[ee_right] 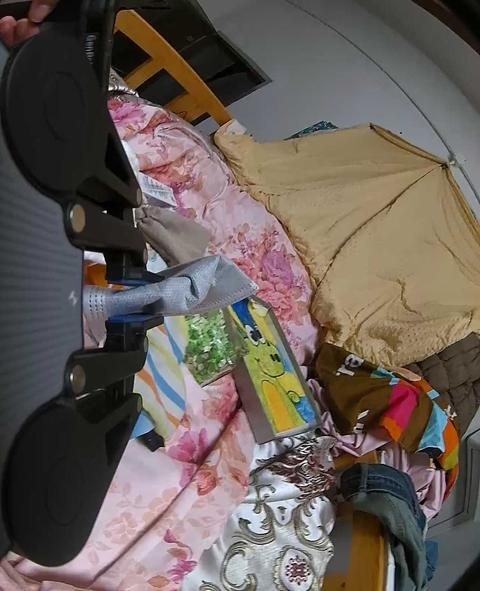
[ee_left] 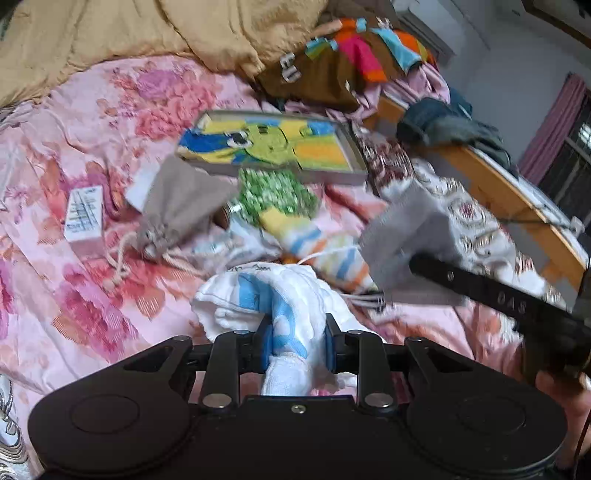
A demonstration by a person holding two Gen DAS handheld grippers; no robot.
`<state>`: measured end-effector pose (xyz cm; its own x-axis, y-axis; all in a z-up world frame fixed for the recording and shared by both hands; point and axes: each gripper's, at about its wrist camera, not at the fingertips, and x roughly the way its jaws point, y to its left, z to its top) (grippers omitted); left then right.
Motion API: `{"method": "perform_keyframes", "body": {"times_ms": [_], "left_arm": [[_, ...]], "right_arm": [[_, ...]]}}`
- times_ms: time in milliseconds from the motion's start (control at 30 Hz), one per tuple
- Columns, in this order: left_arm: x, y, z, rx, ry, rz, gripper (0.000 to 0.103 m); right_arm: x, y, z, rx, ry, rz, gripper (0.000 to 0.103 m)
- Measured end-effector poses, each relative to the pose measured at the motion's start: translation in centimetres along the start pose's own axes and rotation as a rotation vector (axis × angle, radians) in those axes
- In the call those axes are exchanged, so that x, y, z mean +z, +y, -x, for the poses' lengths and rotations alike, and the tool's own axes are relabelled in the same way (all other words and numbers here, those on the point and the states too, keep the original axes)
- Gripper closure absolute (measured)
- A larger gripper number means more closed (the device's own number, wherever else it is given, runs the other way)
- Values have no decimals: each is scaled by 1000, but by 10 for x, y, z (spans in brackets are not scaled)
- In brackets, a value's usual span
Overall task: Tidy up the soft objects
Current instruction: 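Carry the white cloth with the left tool while the right tool carries the grey mask into the tray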
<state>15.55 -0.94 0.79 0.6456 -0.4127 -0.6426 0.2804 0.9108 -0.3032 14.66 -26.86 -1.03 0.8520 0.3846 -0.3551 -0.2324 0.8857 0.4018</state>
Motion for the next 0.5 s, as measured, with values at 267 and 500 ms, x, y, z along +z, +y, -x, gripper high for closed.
{"method": "perform_keyframes", "body": {"times_ms": [267, 500], "left_arm": [[35, -9, -4, -21, -86, 28, 75], [81, -17, -31, -12, -146, 25, 75]], "right_arm": [[29, 3, -10, 3, -67, 56, 87], [74, -12, -45, -18, -119, 73, 87]]}}
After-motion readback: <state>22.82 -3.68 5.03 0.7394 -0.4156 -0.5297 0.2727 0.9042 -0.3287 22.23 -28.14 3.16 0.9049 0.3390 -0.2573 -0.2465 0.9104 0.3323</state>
